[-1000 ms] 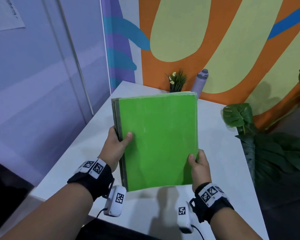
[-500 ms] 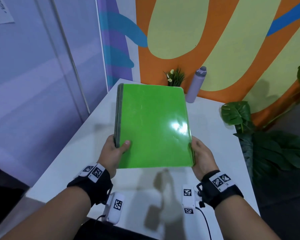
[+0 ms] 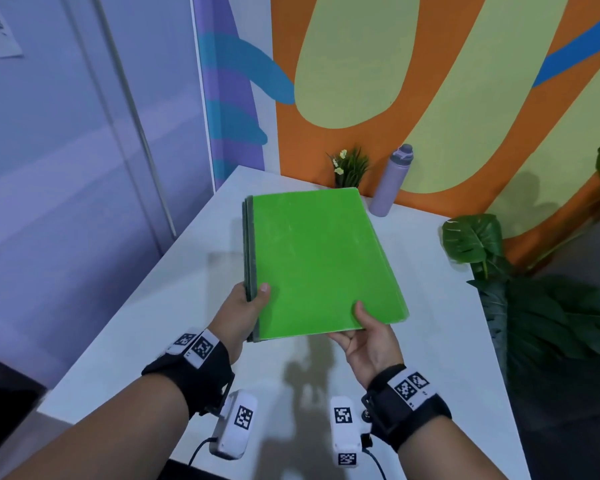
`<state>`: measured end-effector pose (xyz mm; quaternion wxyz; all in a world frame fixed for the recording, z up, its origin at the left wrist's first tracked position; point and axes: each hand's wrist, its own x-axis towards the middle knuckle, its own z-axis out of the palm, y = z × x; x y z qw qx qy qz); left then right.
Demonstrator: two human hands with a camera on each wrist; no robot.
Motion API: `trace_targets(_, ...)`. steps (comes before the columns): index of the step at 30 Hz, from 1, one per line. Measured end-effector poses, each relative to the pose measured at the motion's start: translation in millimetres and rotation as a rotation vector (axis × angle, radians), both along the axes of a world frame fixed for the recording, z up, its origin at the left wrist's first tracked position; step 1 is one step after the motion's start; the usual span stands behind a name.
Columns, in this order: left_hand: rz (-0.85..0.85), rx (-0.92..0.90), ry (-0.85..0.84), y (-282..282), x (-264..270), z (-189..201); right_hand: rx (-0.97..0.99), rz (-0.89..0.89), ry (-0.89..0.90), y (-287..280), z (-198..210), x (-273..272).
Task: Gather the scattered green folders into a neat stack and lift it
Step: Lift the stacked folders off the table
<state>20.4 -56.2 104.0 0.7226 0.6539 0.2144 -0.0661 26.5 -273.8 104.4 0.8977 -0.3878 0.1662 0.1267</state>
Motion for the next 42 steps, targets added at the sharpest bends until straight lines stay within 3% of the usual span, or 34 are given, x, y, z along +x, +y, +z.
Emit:
trace_targets(4, -0.098, 0.056, 0.088, 10, 1, -3, -0.005, -0.092, 0.055, -15, -2, 20)
trace_targets(12, -0.325, 0.87, 0.275, 66, 7, -68, -0.015, -0.19, 0.194, -14, -22, 76)
trace_targets(16, -0.457, 1.049, 0.406, 88, 2, -91, 0.084, -0.22, 0.207, 7, -39, 104)
trace_targets(22, -0.478, 1.178, 0.518, 115, 1, -112, 0.114, -0.294, 0.234, 31, -61, 144)
trace_targets(28, -0.531, 1.22, 0.54, 130, 12, -130, 0.007, -0.299, 0.461, 53, -100, 153)
trace_targets(33, -0.513, 1.238, 0.534, 129, 17, -138, -0.429, -0.176, 0.445, 63, -113, 174)
trace_targets(38, -0.505, 1.236, 0.529, 131, 15, -141, -0.273, -0.164, 0.343, 59, -120, 181)
trace_targets(42, -0.53, 1.182, 0.54, 133, 17, -135, -0.366, -0.047, 0.372, 56, -112, 169)
